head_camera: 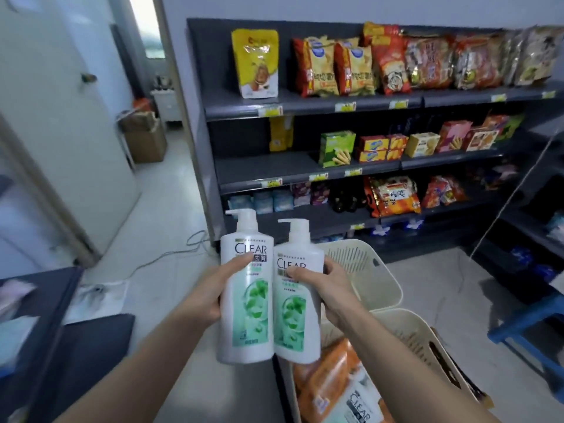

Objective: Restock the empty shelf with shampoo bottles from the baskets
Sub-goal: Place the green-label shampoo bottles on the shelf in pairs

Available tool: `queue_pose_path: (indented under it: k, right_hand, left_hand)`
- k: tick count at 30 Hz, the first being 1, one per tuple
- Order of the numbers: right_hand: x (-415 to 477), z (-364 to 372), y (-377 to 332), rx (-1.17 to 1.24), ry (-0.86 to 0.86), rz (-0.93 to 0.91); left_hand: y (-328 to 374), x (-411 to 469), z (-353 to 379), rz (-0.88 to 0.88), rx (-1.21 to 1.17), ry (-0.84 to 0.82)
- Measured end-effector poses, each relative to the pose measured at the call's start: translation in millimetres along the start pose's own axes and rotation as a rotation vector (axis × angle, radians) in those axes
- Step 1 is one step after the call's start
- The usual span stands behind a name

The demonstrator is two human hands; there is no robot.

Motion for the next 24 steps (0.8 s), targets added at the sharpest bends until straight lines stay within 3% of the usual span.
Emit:
queue_pose_path:
  k: [6,24]
  right_hand:
    - [0,98,-18,-0.098,-0.202,-0.036]
    - [-6,426,-50,-0.338,-0.703,-0.200]
  left_hand:
    - [57,-38,-83,0.168,0.041,0.223]
    - [222,-153,-322,0.574,0.179,0.649]
Point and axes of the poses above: each hand's wrist, its own x-axis towards the middle knuckle, its own z-axis out of the palm, y = z × x, the point moved 6 cm from there along x, towards the middle knuckle, and after that the axes turned 13 degrees about z, right-handed, at the moved point
